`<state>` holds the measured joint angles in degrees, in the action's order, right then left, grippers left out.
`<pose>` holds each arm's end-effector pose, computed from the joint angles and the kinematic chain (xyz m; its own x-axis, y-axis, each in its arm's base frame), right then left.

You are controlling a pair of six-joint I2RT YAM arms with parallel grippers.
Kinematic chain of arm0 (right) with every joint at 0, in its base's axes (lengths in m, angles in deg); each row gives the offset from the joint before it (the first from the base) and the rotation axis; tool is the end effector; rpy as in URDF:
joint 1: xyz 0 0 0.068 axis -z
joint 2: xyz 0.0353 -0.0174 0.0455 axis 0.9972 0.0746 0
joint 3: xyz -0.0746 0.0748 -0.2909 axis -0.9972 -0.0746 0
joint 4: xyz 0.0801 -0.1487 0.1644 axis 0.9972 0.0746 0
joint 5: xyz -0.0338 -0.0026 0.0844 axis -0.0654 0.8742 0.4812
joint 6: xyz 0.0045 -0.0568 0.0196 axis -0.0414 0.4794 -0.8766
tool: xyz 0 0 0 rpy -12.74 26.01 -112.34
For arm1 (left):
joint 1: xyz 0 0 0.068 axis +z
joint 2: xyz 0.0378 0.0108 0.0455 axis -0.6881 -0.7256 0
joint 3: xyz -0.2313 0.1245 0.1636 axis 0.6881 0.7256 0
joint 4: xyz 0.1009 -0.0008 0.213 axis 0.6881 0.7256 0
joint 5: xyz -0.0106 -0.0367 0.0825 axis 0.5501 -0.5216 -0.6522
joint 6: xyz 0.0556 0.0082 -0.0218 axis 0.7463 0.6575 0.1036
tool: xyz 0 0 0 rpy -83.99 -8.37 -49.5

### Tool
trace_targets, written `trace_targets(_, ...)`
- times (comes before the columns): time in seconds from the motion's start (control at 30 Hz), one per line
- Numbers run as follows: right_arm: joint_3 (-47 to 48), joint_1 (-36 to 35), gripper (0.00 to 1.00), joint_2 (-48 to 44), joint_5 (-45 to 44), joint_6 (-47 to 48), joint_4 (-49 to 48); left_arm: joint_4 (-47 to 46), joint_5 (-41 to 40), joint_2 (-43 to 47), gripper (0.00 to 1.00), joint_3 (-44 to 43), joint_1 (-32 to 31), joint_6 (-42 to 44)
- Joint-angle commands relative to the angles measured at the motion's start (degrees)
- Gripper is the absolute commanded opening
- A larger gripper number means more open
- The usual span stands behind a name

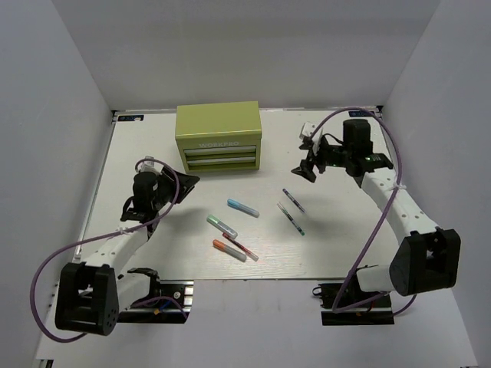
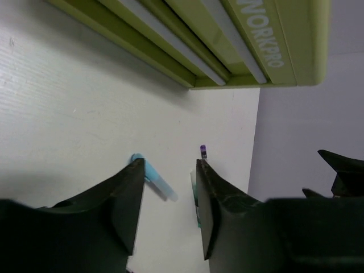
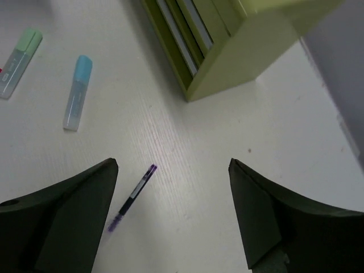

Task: Sort the stationery into containers
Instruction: Open the drawer

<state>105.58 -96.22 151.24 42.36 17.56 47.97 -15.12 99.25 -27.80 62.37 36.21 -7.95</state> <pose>0.2559 0.0782 0.3545 0.0642 -0.4817 -0.8740 -0.8711 0.4003 -0.2846 0.1867 -0.0371 0.2513 -0.5557 -0.7402 -0.3785 -0.1558 0.5399 -0.8272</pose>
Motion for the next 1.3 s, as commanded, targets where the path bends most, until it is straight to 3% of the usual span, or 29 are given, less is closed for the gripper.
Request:
trace_targets(0.0,4.7,-4.6,0.86,2.1,2.5,6.9,-4.8,-10.8,-3.0,-2.6,0.53,0.0,-0.7,-5.8)
trace_targets(0.2,16.2,-12.4,0.88,10.8,-3.6,4.9,-10.2,-24.5,-6.5,-12.8,0.59,0.0,-2.4,-10.1)
trace_targets(0.33,23.7,-16.0,0.81,17.2,-7.5,1.5,-14.0,-33.3,-10.9,-17.0,0.59,1.8,-4.1,-11.8)
trace_targets(0.43,28.9,-17.9,0.77,22.0,-10.0,1.1,-13.9,-40.8,-14.6,-19.0,0.59,2.9,-5.2,-13.8)
trace_targets(0.7,37.0,-21.8,0.79,30.2,-13.0,4.3,-11.5,-52.2,-19.7,-28.4,0.59,0.7,-7.1,-16.0)
trace_targets(0.93,43.3,-23.7,0.82,36.8,-22.3,2.3,-11.6,-58.4,-22.9,-35.2,0.54,-2.6,-8.9,-18.5)
trace_targets(1.27,44.6,-24.4,0.67,39.1,-26.4,2.7,-9.8,-60.4,-25.4,-40.9,0.54,-7.0,-11.0,-19.7)
